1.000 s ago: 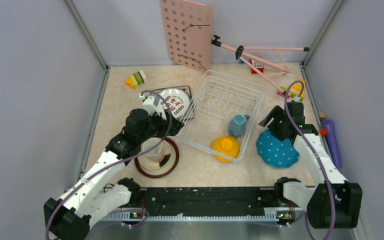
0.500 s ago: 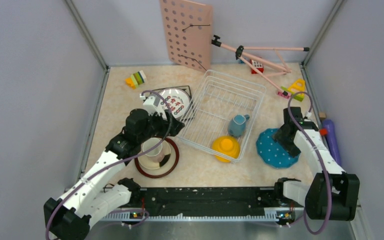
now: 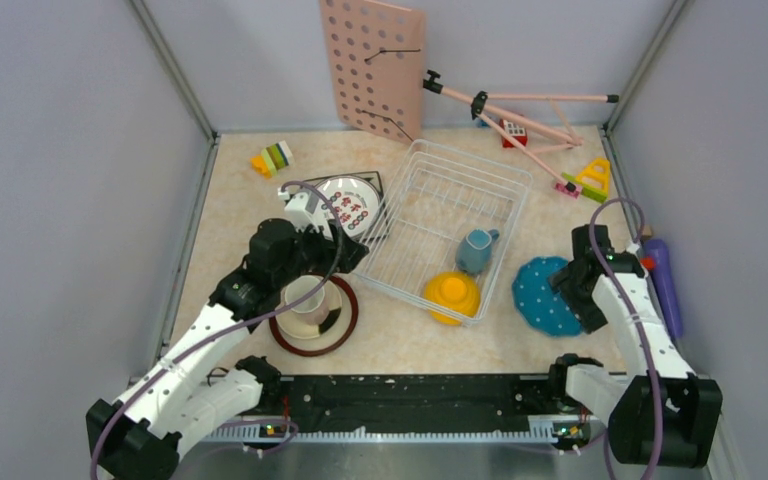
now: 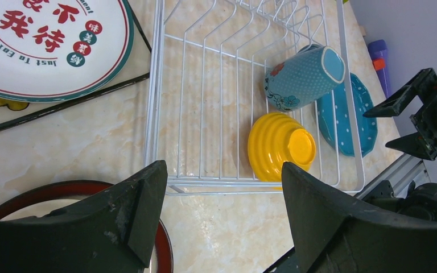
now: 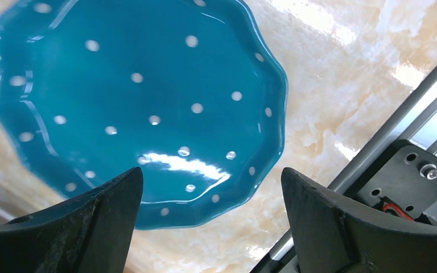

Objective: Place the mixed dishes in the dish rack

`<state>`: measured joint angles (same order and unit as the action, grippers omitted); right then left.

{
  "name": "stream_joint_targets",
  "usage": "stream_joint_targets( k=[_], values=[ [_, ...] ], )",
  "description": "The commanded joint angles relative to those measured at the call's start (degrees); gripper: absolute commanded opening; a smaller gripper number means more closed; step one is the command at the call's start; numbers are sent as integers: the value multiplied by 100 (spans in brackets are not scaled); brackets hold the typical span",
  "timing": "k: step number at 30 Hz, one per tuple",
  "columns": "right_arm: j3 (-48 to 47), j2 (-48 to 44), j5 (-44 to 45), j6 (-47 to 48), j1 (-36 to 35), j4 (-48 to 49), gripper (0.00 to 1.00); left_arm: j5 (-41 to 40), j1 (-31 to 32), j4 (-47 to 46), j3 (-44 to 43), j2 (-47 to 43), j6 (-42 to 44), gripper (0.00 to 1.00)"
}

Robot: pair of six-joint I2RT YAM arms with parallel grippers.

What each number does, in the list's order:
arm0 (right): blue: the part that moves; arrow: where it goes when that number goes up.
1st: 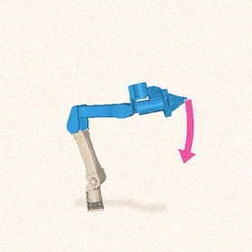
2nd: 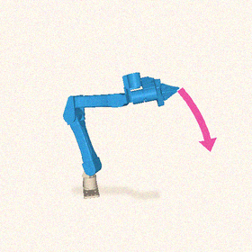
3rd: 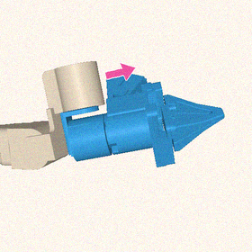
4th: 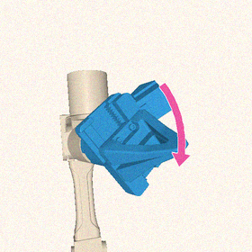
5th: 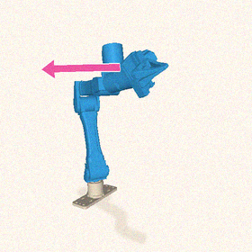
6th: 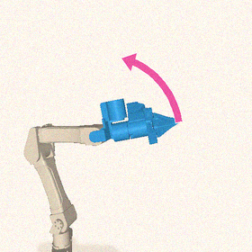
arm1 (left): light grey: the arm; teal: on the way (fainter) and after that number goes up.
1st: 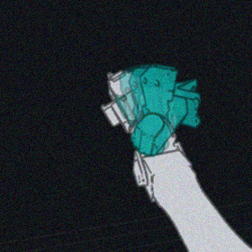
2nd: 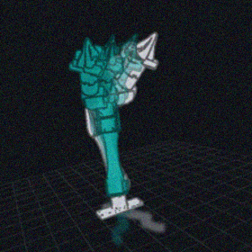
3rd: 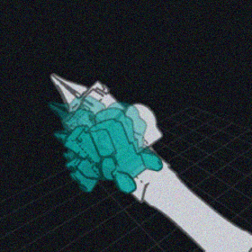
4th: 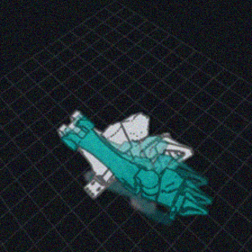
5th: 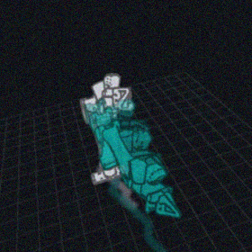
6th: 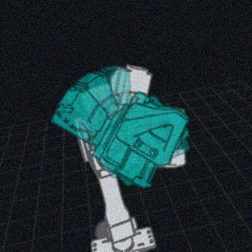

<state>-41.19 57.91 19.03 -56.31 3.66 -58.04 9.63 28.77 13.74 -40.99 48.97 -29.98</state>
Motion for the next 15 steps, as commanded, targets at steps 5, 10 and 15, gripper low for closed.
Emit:
stream_joint_targets(
  k=[5,10,15],
  values=[
    [478,445,11,-446,47,214,88,116,-4,-144,0,-187,88,78],
    [860,591,-462,-491,64,770,87,131,-7,-154,3,-146,106,78],
    [1185,699,-1023,-582,66,1518,80,142,-11,-170,2,-83,115,78]
  ],
)
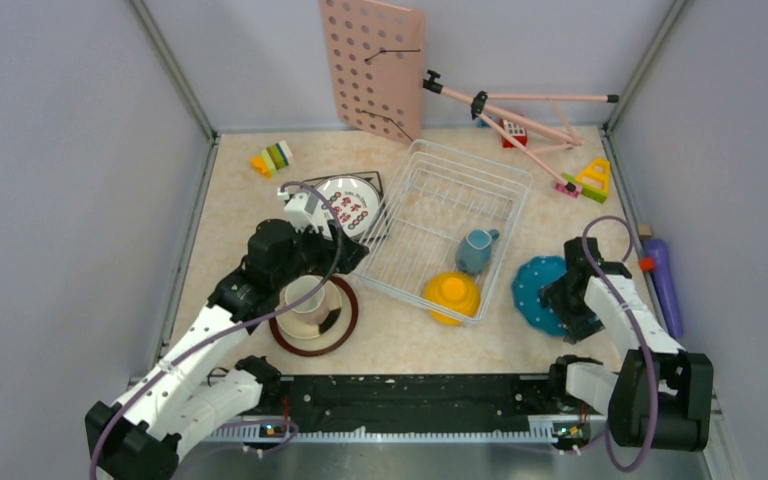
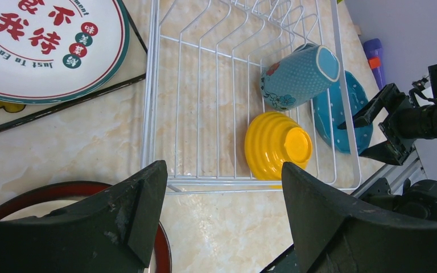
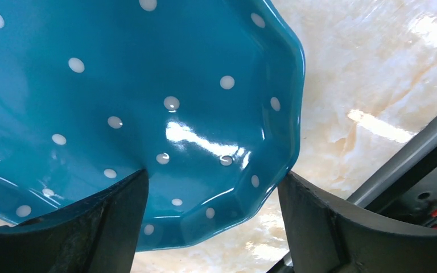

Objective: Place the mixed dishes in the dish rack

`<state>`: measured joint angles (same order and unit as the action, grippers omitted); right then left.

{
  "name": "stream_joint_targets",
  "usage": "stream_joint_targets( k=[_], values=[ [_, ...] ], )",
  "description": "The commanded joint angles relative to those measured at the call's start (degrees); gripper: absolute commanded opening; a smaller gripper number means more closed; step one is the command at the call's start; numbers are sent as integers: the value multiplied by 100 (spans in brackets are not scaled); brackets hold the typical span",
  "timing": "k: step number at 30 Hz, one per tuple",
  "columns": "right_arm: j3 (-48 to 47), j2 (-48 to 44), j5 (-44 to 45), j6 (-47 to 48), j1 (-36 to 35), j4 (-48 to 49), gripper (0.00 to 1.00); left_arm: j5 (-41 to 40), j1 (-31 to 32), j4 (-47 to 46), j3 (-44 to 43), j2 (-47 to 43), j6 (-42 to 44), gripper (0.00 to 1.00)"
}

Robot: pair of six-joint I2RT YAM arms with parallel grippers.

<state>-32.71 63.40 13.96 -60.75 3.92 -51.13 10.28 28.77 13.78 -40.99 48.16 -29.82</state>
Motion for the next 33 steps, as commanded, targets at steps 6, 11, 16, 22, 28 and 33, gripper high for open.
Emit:
stream_joint_targets(
  k=[6,11,16,22,28,33],
  values=[
    [225,-24,-493,13,47,1198,53,62,-4,-174,-2,47,108,78],
    [118,-95,-385,100,125,1245,10,78,-5,-183,-35,126,100,78],
    [-52,-115,-321,191,260,1062,0,135,-7,-178,-67,188,91,78],
    [-610,-510,252,212,258,440,0,529,1,-302,-94,347,-90,77],
    [-1410,-792,580,594,258,-208,0,429,227,-411,-150,411,-142,77],
    [-2141,-808,801,822,258,-696,0,-48,744,-460,-320,426,52,78]
  ],
)
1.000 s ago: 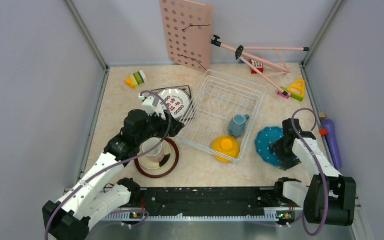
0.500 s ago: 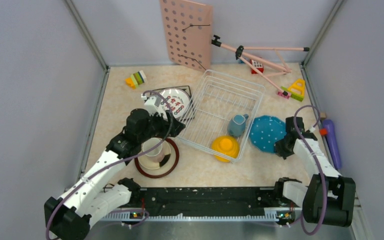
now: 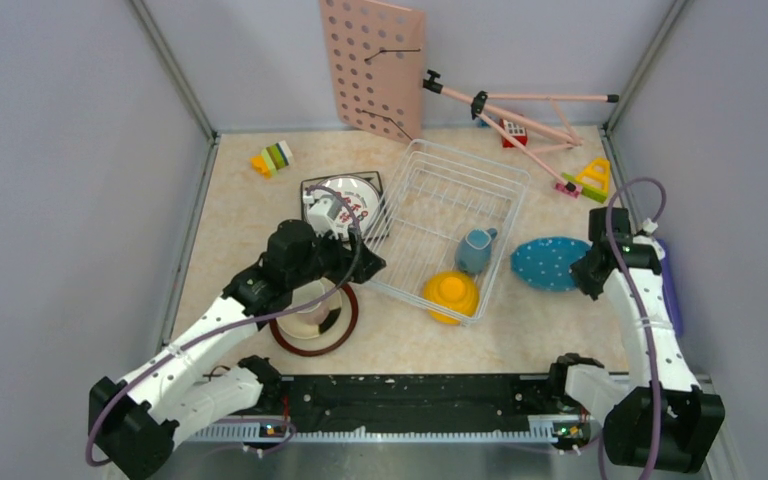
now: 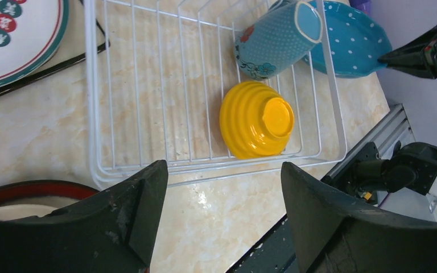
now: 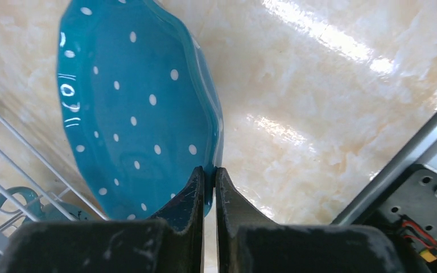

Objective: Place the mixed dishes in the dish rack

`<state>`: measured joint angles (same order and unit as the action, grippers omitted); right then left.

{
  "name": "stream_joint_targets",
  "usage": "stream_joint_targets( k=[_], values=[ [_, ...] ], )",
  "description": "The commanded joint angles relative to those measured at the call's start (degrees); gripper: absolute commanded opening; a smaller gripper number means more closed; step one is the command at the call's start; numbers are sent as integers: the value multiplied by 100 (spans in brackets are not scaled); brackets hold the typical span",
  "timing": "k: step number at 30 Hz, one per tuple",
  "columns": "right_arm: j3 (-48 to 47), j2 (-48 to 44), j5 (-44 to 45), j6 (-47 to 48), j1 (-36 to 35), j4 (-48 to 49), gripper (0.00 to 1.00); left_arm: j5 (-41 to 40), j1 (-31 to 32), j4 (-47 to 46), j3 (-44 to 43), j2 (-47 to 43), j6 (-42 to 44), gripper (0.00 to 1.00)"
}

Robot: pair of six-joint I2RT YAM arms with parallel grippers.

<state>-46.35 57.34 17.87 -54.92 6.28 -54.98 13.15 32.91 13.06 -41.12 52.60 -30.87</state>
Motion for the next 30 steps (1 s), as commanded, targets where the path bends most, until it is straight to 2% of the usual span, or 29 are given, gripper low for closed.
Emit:
stream_joint_targets(
  k=[1,6,11,15,21,30],
  values=[
    [-874,-223,382,289,22,-337,0,-386,428,-427,-376,59,213,78],
    [-1173,-122,-64,413,22,-557,0,-479,1107,-642,-658,230,1334,79],
    [-915,-196,-393,354,22,-415,0,-359,1255,-958,-915,514,1793,79],
    [-419,-322,-765,237,22,-102,0,-707,1282,-755,-1033,571,1885,77],
    [710,-589,-983,4,22,536,0,-1435,1272,-998,-319,-209,1824,78],
    [1779,-724,-895,-78,23,1380,0,-1346,1272,-851,-205,-393,1609,78]
  ],
)
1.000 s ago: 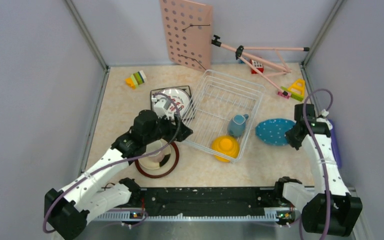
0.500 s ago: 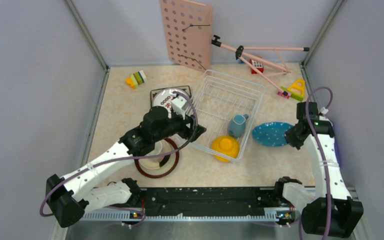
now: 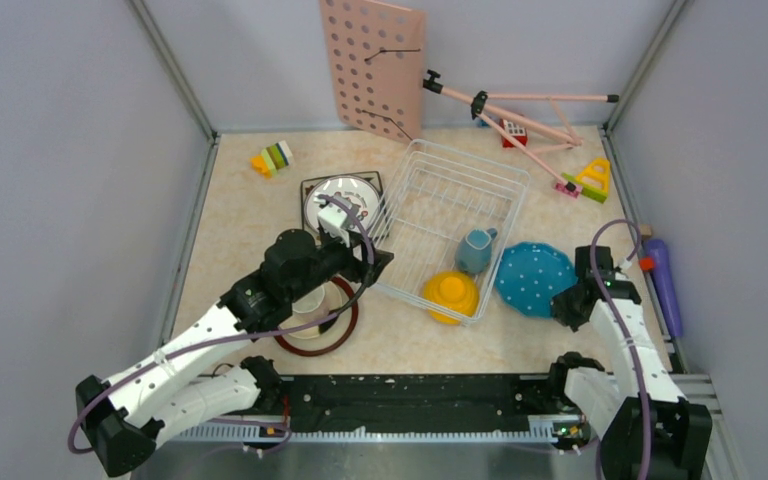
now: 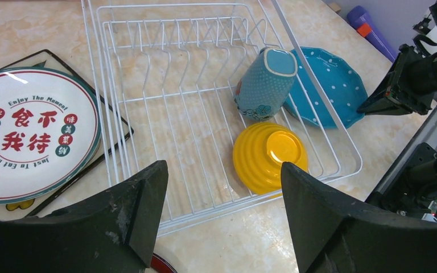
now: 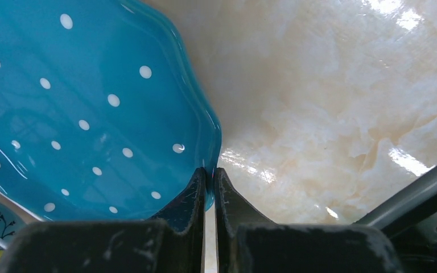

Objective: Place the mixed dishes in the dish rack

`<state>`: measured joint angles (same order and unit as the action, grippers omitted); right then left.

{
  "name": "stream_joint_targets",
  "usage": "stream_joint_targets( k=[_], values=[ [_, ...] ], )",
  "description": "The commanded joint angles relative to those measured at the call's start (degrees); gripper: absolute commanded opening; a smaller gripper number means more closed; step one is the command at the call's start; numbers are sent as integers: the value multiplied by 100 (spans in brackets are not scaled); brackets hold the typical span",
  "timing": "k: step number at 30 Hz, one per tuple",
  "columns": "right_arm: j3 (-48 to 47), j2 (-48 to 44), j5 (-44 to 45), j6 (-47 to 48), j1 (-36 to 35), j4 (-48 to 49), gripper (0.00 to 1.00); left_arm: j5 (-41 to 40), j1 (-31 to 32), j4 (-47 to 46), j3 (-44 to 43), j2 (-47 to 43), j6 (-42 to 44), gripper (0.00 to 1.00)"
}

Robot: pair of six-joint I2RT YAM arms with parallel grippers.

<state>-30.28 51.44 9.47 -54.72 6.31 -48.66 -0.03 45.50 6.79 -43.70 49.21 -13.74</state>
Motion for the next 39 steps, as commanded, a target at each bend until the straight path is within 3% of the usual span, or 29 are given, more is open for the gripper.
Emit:
stream_joint_targets(
  k=[1,8,13,16,19,22,24,25,27,29,33,39],
  values=[
    [248,-134,-88,-100,20,822,0,-26,20,-249,67,-46,-118,78],
    [522,-126,107,-138,20,981,0,183,14,-232,93,-21,-122,78],
    [663,-145,113,-77,21,1077,42,195,14,-257,117,-21,-137,78],
    [775,-174,67,-119,20,1114,45,220,13,-303,122,17,-146,78],
    [974,-254,-197,-39,20,1354,58,281,14,-374,110,53,-164,78],
    [1255,-475,-320,-161,20,1606,61,293,14,-414,112,66,-153,78],
    [1406,-594,-271,-326,20,1683,58,282,16,-409,113,67,-132,78],
    [1451,-626,-237,-385,20,1691,52,270,19,-399,115,72,-123,78],
    [1461,-637,-154,-472,25,1652,29,244,14,-371,115,78,-96,78],
    [1358,-638,-30,-512,25,1476,0,232,12,-352,109,78,-78,78],
    [831,-762,284,-559,22,809,0,343,18,-393,114,109,-27,78],
    [-441,-659,139,-783,20,-483,0,1143,15,-923,135,327,-129,79]
  ],
)
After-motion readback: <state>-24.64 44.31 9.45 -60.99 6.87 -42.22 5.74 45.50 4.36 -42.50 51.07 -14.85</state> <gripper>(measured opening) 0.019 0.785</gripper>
